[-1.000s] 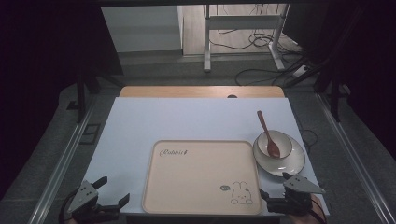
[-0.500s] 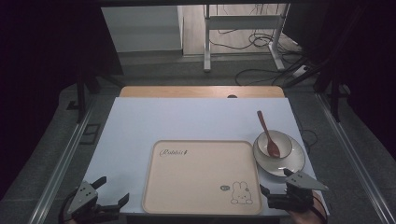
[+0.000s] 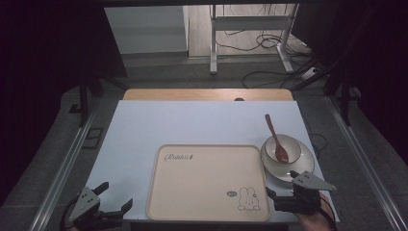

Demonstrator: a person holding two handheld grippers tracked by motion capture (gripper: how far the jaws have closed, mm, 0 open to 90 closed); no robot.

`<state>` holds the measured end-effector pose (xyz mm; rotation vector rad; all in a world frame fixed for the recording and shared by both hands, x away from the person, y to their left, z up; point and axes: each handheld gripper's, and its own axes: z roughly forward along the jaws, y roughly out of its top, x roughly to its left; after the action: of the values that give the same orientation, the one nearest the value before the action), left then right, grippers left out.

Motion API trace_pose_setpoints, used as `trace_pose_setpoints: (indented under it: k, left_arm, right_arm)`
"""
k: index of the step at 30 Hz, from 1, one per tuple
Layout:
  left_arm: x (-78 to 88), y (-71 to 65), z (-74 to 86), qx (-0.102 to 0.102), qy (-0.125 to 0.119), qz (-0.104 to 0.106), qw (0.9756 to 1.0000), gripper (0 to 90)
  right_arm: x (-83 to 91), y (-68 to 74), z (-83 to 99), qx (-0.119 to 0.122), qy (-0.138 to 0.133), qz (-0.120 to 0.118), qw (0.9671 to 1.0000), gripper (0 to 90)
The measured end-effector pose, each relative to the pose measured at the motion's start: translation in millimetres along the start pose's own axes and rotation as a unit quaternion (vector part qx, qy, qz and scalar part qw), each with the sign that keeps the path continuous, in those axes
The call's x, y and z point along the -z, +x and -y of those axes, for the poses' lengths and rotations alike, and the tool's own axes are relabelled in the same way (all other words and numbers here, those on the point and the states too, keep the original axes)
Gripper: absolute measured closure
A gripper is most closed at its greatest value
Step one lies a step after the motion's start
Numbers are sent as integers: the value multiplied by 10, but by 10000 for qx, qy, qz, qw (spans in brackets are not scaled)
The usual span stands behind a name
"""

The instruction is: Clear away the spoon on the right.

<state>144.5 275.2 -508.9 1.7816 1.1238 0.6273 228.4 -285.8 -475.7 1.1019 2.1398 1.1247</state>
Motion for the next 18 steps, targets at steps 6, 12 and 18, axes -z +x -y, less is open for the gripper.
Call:
trace_pose_setpoints:
  k: [6,12,18]
  left_arm:
    - [-4,4,0,14,11,23,10000,2]
    - [-5,5,0,16,16,25,10000,2]
    - [-5,6,0,20,18,37,10000,2]
  right_arm:
    - [2,-34,-72,11,13,37,10000,4]
    - [-15,-65,-139,11,56,44,10000,4]
    - [-40,-95,-218,-31,87,7,10000,5]
